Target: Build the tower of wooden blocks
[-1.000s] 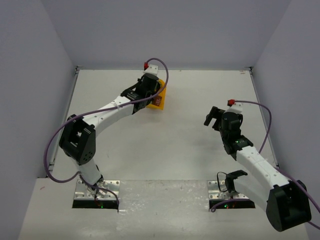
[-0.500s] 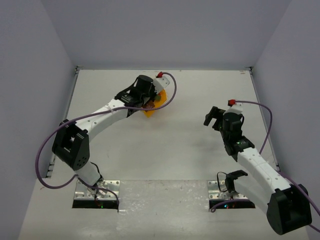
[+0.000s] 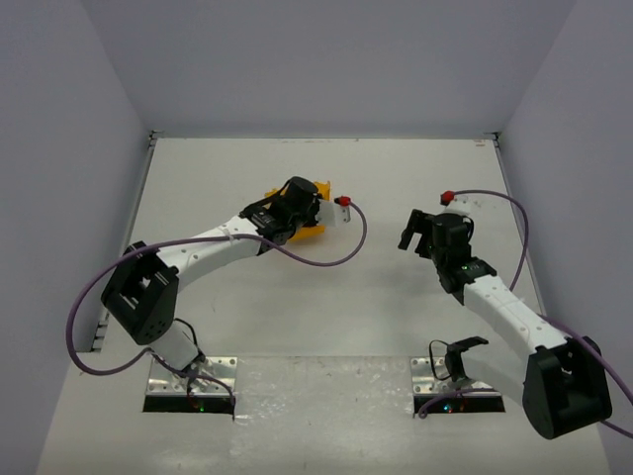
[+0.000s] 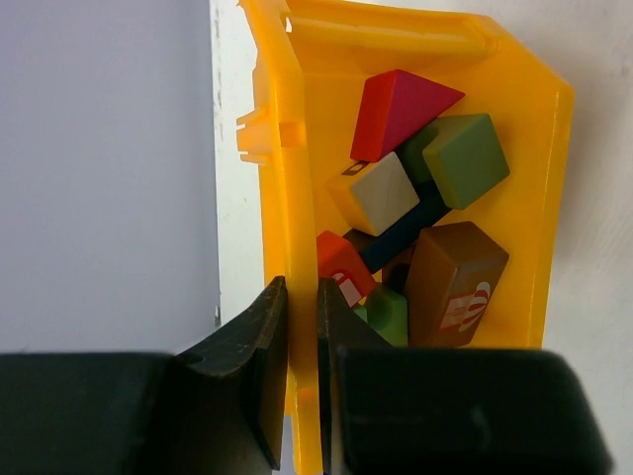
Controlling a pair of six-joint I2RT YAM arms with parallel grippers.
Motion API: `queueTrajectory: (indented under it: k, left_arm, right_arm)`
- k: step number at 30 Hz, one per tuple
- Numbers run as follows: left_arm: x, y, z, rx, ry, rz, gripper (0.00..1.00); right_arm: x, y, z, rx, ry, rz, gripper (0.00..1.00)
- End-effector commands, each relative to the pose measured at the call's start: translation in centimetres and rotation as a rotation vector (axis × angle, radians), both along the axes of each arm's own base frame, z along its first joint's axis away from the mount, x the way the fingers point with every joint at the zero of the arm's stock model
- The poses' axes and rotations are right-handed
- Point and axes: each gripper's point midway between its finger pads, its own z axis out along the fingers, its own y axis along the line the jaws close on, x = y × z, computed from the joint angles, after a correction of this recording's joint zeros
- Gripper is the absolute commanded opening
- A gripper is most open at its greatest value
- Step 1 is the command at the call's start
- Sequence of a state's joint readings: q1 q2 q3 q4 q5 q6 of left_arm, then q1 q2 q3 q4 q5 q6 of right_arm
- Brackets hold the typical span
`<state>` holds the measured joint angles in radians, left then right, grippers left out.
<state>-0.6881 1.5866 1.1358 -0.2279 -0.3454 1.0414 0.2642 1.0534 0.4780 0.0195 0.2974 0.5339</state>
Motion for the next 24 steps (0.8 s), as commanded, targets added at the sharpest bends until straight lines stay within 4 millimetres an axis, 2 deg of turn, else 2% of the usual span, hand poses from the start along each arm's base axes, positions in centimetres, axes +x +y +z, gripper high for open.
queueTrajectory:
  k: [1,7,11,13,21,24]
  left_arm:
    - [1.7,1.1,1.7,0.128,-0.126,0.033,0.0]
    - [1.9,1.7,0.6,0.375,-0.195,0.072,0.0]
    - [1.5,1.3,0.1,0.463,-0.21,0.053,0.0]
    - [1.2,0.6,0.5,0.472,-0.237,0.053,0.0]
    - [-2.1,-1.5,3.3,0.59,-0.389,0.062,0.0]
    - [-3.6,-2.1,2.5,0.637,-0.397,0.041,0.0]
  right_arm:
    - [0.8,0.1,0.7,-0.003,0.001,-0.01,0.99]
    - [-0.1,-0.5,-0.2,-0.024,0.038,-0.034,0.99]
    - [-0.3,-1.2,-0.2,-0.043,0.043,-0.065,0.99]
    - [-0.4,-1.5,-0.3,-0.05,0.043,-0.077,0.99]
    - [-0.6,-1.8,-0.8,-0.06,0.062,-0.094,0.99]
    - [-0.7,-1.9,-0.9,-0.062,0.06,-0.098,0.99]
